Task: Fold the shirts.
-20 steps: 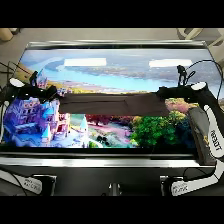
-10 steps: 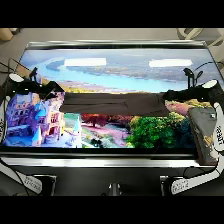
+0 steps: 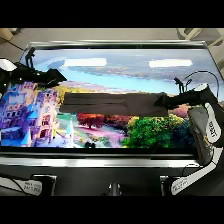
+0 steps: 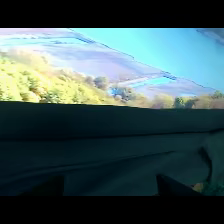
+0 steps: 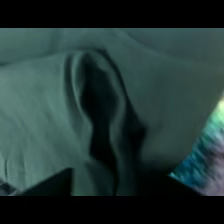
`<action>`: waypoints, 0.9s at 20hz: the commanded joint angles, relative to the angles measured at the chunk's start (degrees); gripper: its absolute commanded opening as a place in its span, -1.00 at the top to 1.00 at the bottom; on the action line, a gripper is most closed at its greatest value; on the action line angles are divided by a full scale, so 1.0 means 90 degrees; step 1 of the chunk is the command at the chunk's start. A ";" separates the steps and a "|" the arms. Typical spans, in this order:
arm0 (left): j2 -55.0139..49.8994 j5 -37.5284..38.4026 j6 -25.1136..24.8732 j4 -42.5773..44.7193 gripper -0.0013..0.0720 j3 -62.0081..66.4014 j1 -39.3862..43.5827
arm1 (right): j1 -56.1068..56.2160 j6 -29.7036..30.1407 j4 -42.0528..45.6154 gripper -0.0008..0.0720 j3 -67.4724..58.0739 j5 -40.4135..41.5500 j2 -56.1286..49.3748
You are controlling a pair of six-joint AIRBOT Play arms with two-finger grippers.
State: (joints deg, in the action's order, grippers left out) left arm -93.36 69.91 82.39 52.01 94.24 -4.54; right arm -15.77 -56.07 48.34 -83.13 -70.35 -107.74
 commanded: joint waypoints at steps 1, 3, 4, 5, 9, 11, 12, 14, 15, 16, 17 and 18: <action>0.0010 -0.0112 -0.0017 0.0005 -0.85 -0.0012 0.0692 | 0.0401 -0.0148 -0.0347 0.79 -0.0109 0.0245 -0.0061; -0.0219 -0.0304 -0.0015 0.0002 0.06 -0.0012 0.1112 | 0.0401 -0.0019 -0.0624 0.91 -0.0226 0.0109 0.0138; -0.0376 -0.0466 -0.0015 0.0002 0.90 -0.0012 0.1331 | 0.0401 0.0049 -0.0678 0.91 -0.0306 0.0005 0.0325; -0.0578 -0.0736 -0.0010 0.0000 0.90 -0.0012 0.1588 | 0.0401 0.0046 -0.0712 0.91 -0.0335 -0.0070 0.0554; -0.1540 -0.1627 0.0017 -0.0809 0.90 -0.0007 0.2574 | 0.0520 0.0073 -0.0704 0.91 -0.0338 -0.0794 0.1710; -0.1996 -0.1953 0.0015 -0.1804 0.90 -0.0005 0.2970 | 0.0597 0.0066 -0.0663 0.91 -0.0338 -0.1219 0.2312; -0.2186 -0.2108 0.0015 -0.2312 0.90 -0.0005 0.3147 | 0.0614 0.0063 -0.0634 0.91 -0.0338 -0.1287 0.2611; -0.2514 -0.2404 0.0010 -0.3313 0.90 -0.0005 0.3572 | 0.0631 -0.0049 -0.0576 0.91 -0.0338 -0.1294 0.3164; -0.2654 -0.2603 0.0012 -0.3711 0.90 -0.0005 0.3849 | 0.0631 -0.0185 -0.0590 0.91 -0.0338 -0.1372 0.3405; -0.2766 -0.2810 0.0010 -0.4017 0.90 -0.0005 0.4126 | 0.0631 -0.0197 -0.0588 0.91 -0.0338 -0.1413 0.3616; -0.2866 -0.3026 0.0012 -0.4274 0.90 0.0002 0.4432 | 0.0631 -0.0197 -0.0571 0.91 -0.0338 -0.1426 0.3830; -0.2948 -0.3196 0.0012 -0.4447 0.90 0.0017 0.4675 | 0.0631 -0.0199 -0.0505 0.91 -0.0338 -0.1387 0.3993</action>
State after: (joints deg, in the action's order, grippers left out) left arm -116.75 47.00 82.50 21.93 94.24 31.16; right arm -10.17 -56.99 42.98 -86.11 -82.04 -77.30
